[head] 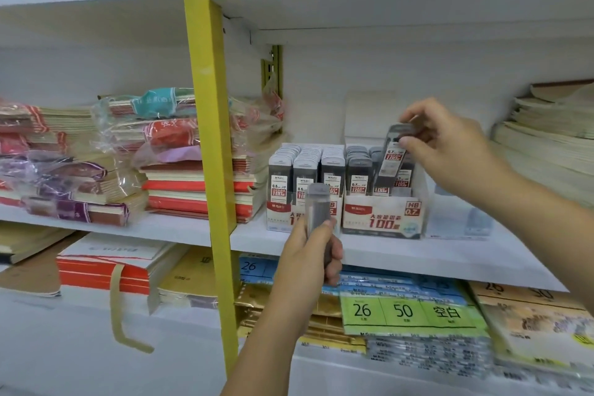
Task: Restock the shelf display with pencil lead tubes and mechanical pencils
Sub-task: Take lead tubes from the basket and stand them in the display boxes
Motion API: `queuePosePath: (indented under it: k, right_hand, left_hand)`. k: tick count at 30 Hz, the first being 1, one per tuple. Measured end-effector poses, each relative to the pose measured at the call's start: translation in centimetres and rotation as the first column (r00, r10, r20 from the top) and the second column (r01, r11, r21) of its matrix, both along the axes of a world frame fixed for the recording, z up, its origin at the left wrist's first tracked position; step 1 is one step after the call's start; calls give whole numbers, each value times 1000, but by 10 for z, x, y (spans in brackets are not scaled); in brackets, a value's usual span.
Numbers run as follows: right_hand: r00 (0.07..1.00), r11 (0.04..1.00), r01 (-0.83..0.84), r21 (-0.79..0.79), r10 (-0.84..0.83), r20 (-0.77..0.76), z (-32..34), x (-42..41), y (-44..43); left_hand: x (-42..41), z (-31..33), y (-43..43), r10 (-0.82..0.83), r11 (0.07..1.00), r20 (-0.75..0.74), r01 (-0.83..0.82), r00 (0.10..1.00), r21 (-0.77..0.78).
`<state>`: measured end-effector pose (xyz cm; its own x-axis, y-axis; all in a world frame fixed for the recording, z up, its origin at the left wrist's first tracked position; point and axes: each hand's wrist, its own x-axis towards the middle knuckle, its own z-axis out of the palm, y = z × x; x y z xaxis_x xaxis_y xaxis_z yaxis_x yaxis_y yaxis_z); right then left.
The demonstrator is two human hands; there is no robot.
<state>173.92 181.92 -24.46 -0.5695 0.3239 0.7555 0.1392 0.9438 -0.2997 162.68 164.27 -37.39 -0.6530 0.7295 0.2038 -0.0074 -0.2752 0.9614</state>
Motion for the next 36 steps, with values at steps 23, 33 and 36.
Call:
queuePosePath:
  k: [23,33,36]
  right_hand:
    - [938,761,-346,-548,294,-184,-90,15,-64]
    - [937,660,-349,-665,230,-263,-94,22,-59]
    - [922,600,-383,-702,205,-329,-91,32,-50]
  left_hand:
    - [24,-1,-3,-89,995,-269,71,959,-77]
    - [38,-5,-8,-160,971,-285,99,945,-217]
    - [37,-3,-10,-134,981,-176,105,975,-165]
